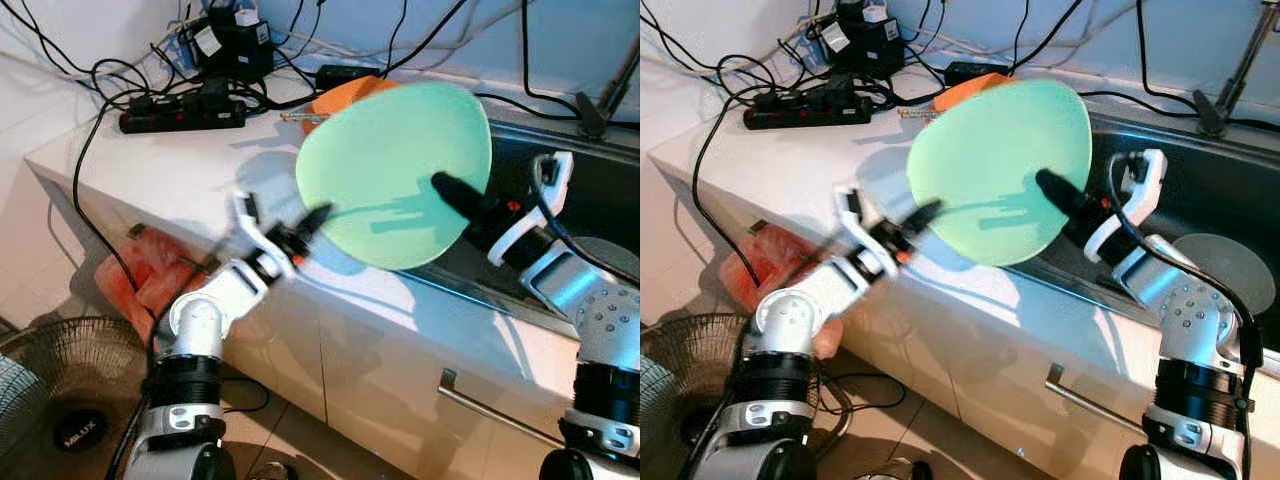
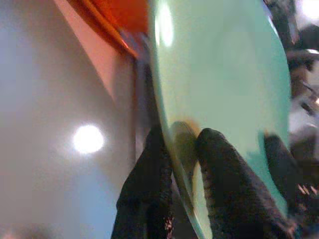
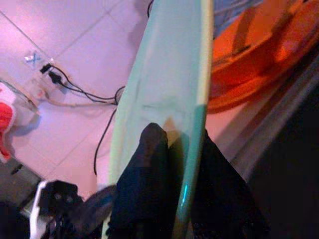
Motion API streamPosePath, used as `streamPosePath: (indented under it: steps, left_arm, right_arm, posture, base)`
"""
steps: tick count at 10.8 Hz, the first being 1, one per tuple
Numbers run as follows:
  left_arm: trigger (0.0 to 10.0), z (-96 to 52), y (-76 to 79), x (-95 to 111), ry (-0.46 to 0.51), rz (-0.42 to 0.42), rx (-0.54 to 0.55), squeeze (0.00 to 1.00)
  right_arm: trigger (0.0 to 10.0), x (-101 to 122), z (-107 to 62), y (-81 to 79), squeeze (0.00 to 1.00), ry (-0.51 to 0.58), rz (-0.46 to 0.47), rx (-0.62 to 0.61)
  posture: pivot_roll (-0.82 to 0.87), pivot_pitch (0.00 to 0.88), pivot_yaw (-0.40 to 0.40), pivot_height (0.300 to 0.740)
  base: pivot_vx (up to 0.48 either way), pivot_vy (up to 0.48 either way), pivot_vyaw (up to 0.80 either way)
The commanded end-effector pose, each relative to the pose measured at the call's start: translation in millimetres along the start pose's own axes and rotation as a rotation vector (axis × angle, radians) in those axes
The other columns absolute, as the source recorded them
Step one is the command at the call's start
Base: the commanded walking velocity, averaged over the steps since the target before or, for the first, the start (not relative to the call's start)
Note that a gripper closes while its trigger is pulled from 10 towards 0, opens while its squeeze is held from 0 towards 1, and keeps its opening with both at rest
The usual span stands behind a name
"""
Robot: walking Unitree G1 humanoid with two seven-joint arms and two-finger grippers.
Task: Kitchen organization
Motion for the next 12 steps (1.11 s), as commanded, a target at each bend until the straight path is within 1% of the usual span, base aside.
streamPosePath:
  steps: [1,3,4,5,6,7,8,10,11,12]
  left_arm:
    - [10.0,9.6,36.4,0.9,-0.012,0.021,-0.161,1.00]
    - [10.0,5.6,40.4,-1.9,-0.052,0.058,-0.182,1.00]
    - [10.0,2.0,40.2,-3.1,-0.083,0.117,-0.184,1.00]
    - [10.0,1.0,37.4,-3.6,-0.093,0.144,-0.171,1.00]
    - [10.0,0.6,36.0,-7.2,-0.114,0.173,-0.163,1.00]
    - [10.0,0.6,35.8,-9.3,-0.123,0.186,-0.161,1.00]
    - [10.0,0.1,36.2,-11.1,-0.134,0.205,-0.163,1.00]
    - [10.0,-0.6,32.9,-12.5,-0.148,0.300,-0.140,1.00]
    - [10.0,-1.5,33.2,-12.5,-0.147,0.312,-0.141,1.00]
    - [10.0,-2.4,31.6,-14.2,-0.153,0.333,-0.132,1.00]
  right_arm:
    - [0.0,-13.8,7.3,-1.0,0.00,-0.051,-0.001,-0.018]
    - [0.0,-8.8,7.7,4.0,0.00,-0.014,-0.005,-0.046]
    - [0.0,2.8,6.9,11.3,0.00,0.037,-0.013,-0.083]
    - [0.0,12.7,4.7,18.3,0.00,0.081,-0.023,-0.118]
    - [0.0,26.1,-0.1,29.1,0.00,0.144,-0.026,-0.174]
    - [0.0,31.4,-2.4,33.5,0.00,0.169,-0.031,-0.198]
    - [0.0,38.9,-4.8,37.2,0.00,0.207,-0.035,-0.218]
    - [0.0,58.3,-11.4,42.7,0.00,0.304,-0.033,-0.251]
    - [0.0,65.3,-13.9,44.6,0.00,0.334,-0.024,-0.257]
    - [0.0,65.8,-14.7,46.3,0.00,0.334,-0.027,-0.261]
  posture:
    - [0.02,0.042,0.101,0.740]
    - [0.02,0.044,0.099,0.740]
    - [0.02,0.045,0.100,0.740]
    - [0.02,0.045,0.102,0.740]
    - [0.02,0.045,0.104,0.740]
    - [0.02,0.045,0.104,0.740]
    - [0.02,0.046,0.107,0.740]
    - [0.02,0.048,0.108,0.740]
    - [0.02,0.049,0.109,0.740]
    - [0.02,0.050,0.109,0.740]
  base:
    - [0.000,0.000,0.00]
    - [0.000,0.000,0.00]
    - [0.000,0.000,0.00]
    - [0.000,0.000,0.00]
    - [0.000,0.000,0.00]
    - [0.000,0.000,0.00]
    - [0.000,0.000,0.00]
    - [0.000,0.000,0.00]
    - [0.000,0.000,0.00]
    - [0.000,0.000,0.00]
Point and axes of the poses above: a point about 5 cm out from each wrist's last joint towards the gripper, its own z axis pointing out of the wrist towards the gripper, its own x axis along the axis of the wrist's last joint, y = z × x, the point moved 6 cm from there along z, pointing out of the wrist towards the gripper, and after that the axes turned 13 degrees about z, right-handed, at the moved point
